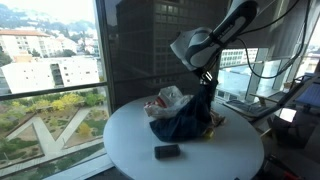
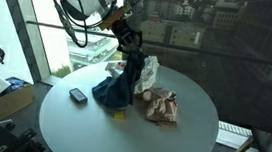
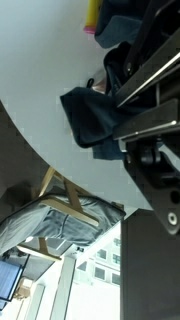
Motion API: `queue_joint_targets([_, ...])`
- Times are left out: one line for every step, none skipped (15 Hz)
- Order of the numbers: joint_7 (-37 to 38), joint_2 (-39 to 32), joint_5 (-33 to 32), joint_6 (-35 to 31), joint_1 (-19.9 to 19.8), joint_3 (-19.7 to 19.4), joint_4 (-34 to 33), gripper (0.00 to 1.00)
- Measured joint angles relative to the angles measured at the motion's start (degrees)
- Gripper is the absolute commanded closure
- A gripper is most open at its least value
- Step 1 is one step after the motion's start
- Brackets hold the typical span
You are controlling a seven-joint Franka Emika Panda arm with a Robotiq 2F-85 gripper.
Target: Move the shirt to the right then pick it up
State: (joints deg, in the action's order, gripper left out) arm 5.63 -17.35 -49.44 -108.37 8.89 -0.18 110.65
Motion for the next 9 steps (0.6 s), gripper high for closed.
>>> queue_joint_targets([0.0, 0.1, -0.6, 0.0, -0.8, 0.0, 0.7, 0.90])
queue_joint_targets([0.0, 0.1, -1.1, 0.0, -1.5, 0.0, 1.4, 0.90])
queue_joint_targets([0.0, 0.2, -1.1, 0.1, -2.0, 0.0, 2.0, 0.90])
queue_joint_targets([0.0, 0.3, -1.1, 0.4, -2.4, 0.0, 2.5, 0.90])
queue_joint_targets([0.0, 0.4, -1.1, 1.2, -2.8, 0.0, 3.0, 0.90])
queue_joint_targets([0.0, 0.6, -1.1, 2.2, -3.0, 0.0, 3.5, 0.89])
queue_joint_targets([0.0, 0.9, -0.9, 3.5, -3.2, 0.0, 3.9, 0.89])
queue_joint_targets([0.0, 1.3, -0.8, 4.8, -3.3, 0.0, 4.3, 0.89])
queue_joint_targets([0.0, 1.7, -0.7, 5.8, -3.5, 0.0, 4.6, 0.87])
